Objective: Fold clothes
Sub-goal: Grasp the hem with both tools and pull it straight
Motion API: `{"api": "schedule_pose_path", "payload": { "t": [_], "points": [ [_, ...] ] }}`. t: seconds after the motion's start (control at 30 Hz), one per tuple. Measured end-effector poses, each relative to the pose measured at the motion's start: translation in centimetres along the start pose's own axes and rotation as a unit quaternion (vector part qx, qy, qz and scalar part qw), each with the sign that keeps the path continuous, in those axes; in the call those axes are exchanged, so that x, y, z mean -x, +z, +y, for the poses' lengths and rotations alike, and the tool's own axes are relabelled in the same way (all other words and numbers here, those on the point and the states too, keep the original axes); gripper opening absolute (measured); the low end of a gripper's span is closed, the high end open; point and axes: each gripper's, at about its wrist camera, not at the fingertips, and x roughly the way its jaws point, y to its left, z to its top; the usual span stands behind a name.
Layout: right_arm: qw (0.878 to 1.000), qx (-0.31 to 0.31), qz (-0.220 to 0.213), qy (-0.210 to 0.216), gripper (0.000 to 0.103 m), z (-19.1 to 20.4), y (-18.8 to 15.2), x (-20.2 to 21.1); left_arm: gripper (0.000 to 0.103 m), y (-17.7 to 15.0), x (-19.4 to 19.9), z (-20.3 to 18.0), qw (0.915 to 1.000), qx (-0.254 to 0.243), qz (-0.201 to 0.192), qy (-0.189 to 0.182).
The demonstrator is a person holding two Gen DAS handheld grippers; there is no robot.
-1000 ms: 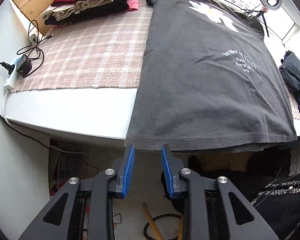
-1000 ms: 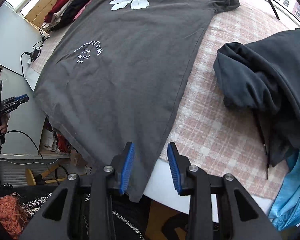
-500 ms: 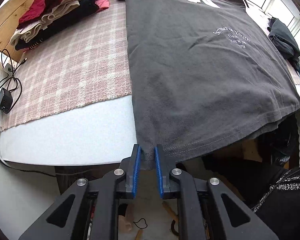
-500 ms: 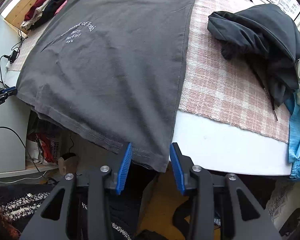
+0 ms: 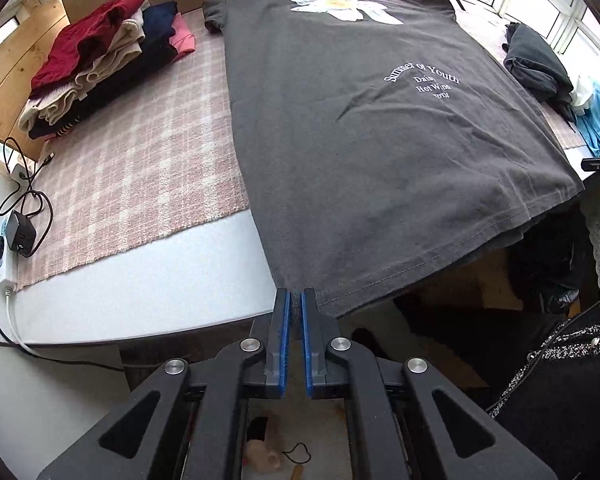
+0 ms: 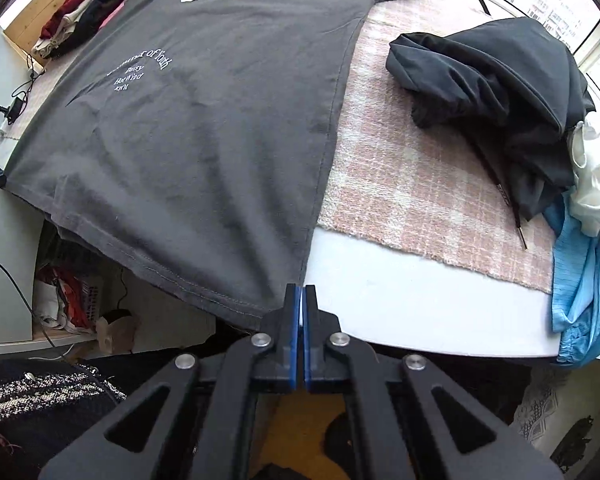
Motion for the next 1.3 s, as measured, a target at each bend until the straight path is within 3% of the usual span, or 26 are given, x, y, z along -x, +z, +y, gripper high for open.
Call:
{"api": "schedule_pose_path", "payload": {
  "t": [0.07, 0.1, 0.13, 0.17, 0.23, 0.33, 0.47, 0.57, 0.7, 0.77, 0.83, 0.87, 0.97, 1.13, 1.23, 1.3],
  "points": [
    [1.000, -0.013, -0.009, 0.008, 0.022, 0.0, 0.6, 0.2, 0.011, 0.7, 0.7, -2.3, 0.9996, -0.022, -0.009, -0.016],
    [1.000, -0.021, -0.013, 0.008, 0.050, 0.2, 1.0, 0.2, 0.016, 1.0, 1.0, -4.0, 0.9988, -0.044, -0.011, -0.021],
    [0.999, -0.023, -0.021, 0.007, 0.059, 0.5, 1.3, 0.2, 0.020, 1.3, 1.1, -5.4, 0.9977, -0.065, -0.012, -0.018],
    [0.999, -0.019, -0.029, 0.008, 0.062, 0.8, 1.6, 0.2, 0.024, 1.6, 1.3, -6.4, 0.9966, -0.080, -0.015, -0.005],
    [0.999, -0.008, -0.033, 0.001, 0.062, 1.3, 2.0, -0.2, 0.023, 1.7, 1.8, -7.6, 0.9957, -0.090, -0.022, 0.001],
    [1.000, 0.002, -0.014, -0.009, 0.062, 1.6, 2.1, -1.6, 0.023, 1.8, 2.3, -9.5, 0.9927, -0.112, -0.030, -0.033],
    [1.000, 0.009, 0.003, -0.005, 0.060, 1.6, 1.8, -3.0, 0.023, 2.9, 1.2, -14.5, 0.9803, -0.182, -0.038, -0.066],
    [1.000, 0.014, 0.008, 0.000, 0.031, 1.7, 1.7, -3.5, 0.023, 4.0, -0.8, -17.8, 0.9705, -0.228, -0.036, -0.071],
    [1.000, 0.015, 0.015, 0.010, 0.010, 1.2, 1.8, -3.4, 0.023, 5.0, -3.2, -20.5, 0.9598, -0.273, -0.020, -0.063],
    [1.000, 0.016, 0.014, 0.016, 0.009, 0.9, 1.9, -3.3, 0.023, 5.2, -3.6, -21.1, 0.9547, -0.290, -0.019, -0.065],
    [1.000, 0.022, 0.011, 0.017, 0.007, 1.0, 1.9, -3.0, 0.004, 5.7, -3.6, -21.0, 0.9546, -0.285, -0.017, -0.084],
    [1.000, 0.024, 0.008, 0.018, 0.007, 1.0, 1.9, -2.9, 0.000, 6.0, -3.5, -20.7, 0.9561, -0.276, -0.014, -0.096],
    [0.999, 0.025, 0.001, 0.025, 0.006, 0.9, 2.1, -2.3, 0.000, 6.8, -3.1, -19.9, 0.9596, -0.249, -0.008, -0.131],
    [0.999, 0.019, -0.012, 0.033, 0.006, -0.1, 1.7, -0.2, 0.000, 6.6, -0.8, -20.0, 0.9488, -0.246, -0.011, -0.198],
    [0.999, 0.011, -0.003, 0.030, 0.006, -0.2, 1.4, -0.7, 0.000, 6.1, -1.3, -20.2, 0.9527, -0.255, -0.016, -0.165],
    [0.999, -0.002, 0.013, 0.039, 0.007, -0.5, 1.3, -1.5, 0.009, 5.8, -1.4, -20.3, 0.9542, -0.272, -0.035, -0.120]
  ]
}}
